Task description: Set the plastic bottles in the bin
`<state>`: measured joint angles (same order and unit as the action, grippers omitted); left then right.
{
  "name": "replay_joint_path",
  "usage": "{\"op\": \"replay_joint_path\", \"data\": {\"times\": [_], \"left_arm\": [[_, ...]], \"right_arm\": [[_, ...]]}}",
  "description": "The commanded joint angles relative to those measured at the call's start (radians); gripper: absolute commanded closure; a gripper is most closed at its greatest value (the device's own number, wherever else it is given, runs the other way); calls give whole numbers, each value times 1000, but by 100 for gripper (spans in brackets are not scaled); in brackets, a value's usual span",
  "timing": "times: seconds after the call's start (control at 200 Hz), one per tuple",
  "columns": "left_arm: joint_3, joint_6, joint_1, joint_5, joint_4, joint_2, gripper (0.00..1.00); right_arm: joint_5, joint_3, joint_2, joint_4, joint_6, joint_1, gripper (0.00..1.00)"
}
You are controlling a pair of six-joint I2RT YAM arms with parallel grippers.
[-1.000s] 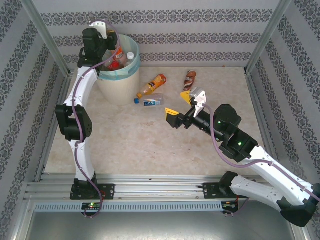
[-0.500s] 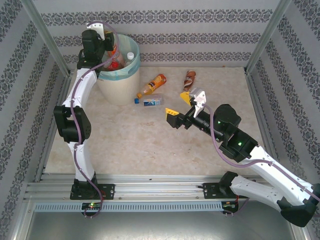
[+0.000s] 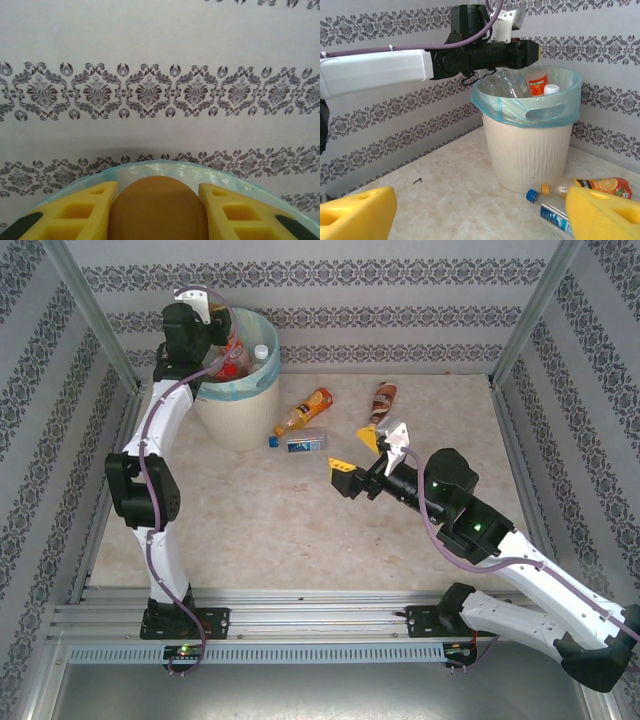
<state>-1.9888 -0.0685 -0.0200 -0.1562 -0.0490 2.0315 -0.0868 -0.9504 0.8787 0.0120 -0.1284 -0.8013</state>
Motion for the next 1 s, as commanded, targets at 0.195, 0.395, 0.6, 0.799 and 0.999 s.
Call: {"op": "replay_joint_path", "data": {"times": [0.195,0.395,0.6,0.799,0.999], "left_arm": [[-136,-133,8,-159,133,-44,100],[56,-161,6,-175,85,-152,100],[233,-114,6,-111,98,-208,100],[318,-64,6,-85,109,-205,100],[426,-65,6,-102,25,-196,100]], "right_arm": [[-20,-27,37,-20,-20,-18,13],[-15,-20,39,-15,-24,-26,13],[-16,-20,48,-22,-27,-29,14],[-18,-22,67,-24,-37,-34,14],[-13,-24,72,-22,-36,-44,14]]}}
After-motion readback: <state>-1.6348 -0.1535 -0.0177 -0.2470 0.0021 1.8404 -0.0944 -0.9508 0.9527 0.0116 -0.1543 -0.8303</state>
